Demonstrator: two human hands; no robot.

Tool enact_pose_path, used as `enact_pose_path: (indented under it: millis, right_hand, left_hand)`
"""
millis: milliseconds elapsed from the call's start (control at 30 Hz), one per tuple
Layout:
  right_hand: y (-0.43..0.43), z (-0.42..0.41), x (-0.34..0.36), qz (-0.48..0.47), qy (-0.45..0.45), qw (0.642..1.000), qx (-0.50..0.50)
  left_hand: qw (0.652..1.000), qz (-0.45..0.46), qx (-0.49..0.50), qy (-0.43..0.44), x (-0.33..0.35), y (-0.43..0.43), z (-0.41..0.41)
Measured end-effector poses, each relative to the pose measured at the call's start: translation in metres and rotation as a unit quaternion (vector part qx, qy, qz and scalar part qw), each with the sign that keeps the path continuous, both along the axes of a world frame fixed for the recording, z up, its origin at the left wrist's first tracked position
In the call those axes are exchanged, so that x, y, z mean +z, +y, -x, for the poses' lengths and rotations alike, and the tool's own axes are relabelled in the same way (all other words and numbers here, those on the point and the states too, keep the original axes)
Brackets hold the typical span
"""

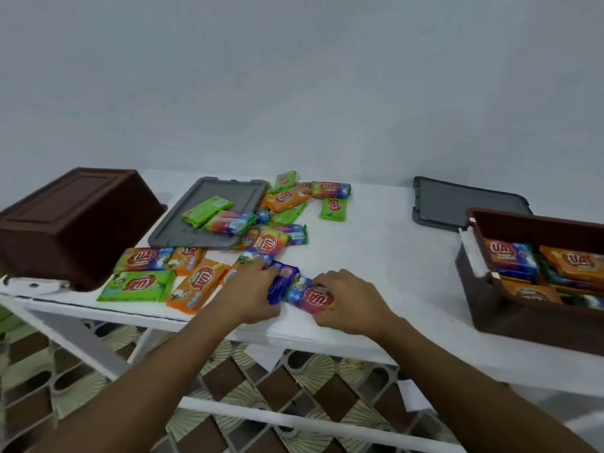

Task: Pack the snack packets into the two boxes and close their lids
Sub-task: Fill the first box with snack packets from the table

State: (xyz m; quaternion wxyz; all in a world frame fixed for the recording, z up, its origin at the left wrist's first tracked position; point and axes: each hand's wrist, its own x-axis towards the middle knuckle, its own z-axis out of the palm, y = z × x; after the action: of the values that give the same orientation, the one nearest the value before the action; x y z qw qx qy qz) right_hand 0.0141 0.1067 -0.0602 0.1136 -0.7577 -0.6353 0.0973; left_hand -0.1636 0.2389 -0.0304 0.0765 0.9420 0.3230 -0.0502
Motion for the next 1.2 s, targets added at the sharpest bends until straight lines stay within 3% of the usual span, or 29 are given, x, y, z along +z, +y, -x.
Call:
enact_pose_path:
  millis: [67, 133, 200, 267, 367, 467, 667, 833, 900, 1000, 1067, 1200]
  right_hand:
    - [-0.013, -0.009, -0.005, -0.028, 0.015, 0.999, -0.026]
    - [-0.030, -0.017, -0.011, -0.096, 0.123, 0.984, -0.087]
    - [-0.042, -0.022, -0.014, -0.178, 0.251, 0.934, -0.180]
    - [-0.049, -0.023, -0.011, -0.214, 0.358, 0.870, -0.264]
    - [-0.052, -0.021, 0.006, -0.189, 0.465, 0.810, -0.304]
    - [-0.050, -0.020, 0.025, -0.170, 0.498, 0.783, -0.331]
    - [-0.058, -0.045, 0.088, -0.166, 0.583, 0.716, -0.346]
    - [-0.077, -0.079, 0.116, -0.220, 0.687, 0.588, -0.366]
    - [-0.094, -0.099, 0.126, -0.247, 0.709, 0.560, -0.352]
    - [-0.128, -0.136, 0.145, -0.271, 0.701, 0.579, -0.318]
    - [-0.154, -0.169, 0.155, -0.272, 0.688, 0.602, -0.301]
    - [-0.200, -0.237, 0.159, -0.245, 0.581, 0.704, -0.327]
  left_hand:
    - [0.995, 0.064, 0.029, -0.064, 0.006, 0.002, -0.008]
    - [0.961, 0.201, 0.101, -0.163, 0.010, 0.006, -0.016]
    - [0.899, 0.348, 0.156, -0.214, 0.011, 0.006, -0.025]
    - [0.875, 0.405, 0.163, -0.211, 0.008, 0.006, -0.035]
    - [0.864, 0.433, 0.163, -0.201, 0.008, 0.005, -0.048]
    - [0.835, 0.473, 0.172, -0.224, 0.014, 0.008, -0.064]
    - [0.831, 0.481, 0.131, -0.246, 0.046, 0.005, -0.106]
    - [0.835, 0.476, 0.067, -0.268, 0.080, -0.023, -0.150]
    - [0.841, 0.468, 0.054, -0.265, 0.092, -0.038, -0.173]
    - [0.836, 0.485, 0.009, -0.257, 0.111, -0.062, -0.206]
    - [0.853, 0.462, -0.031, -0.241, 0.123, -0.080, -0.232]
    - [0.902, 0.358, -0.100, -0.219, 0.130, -0.119, -0.286]
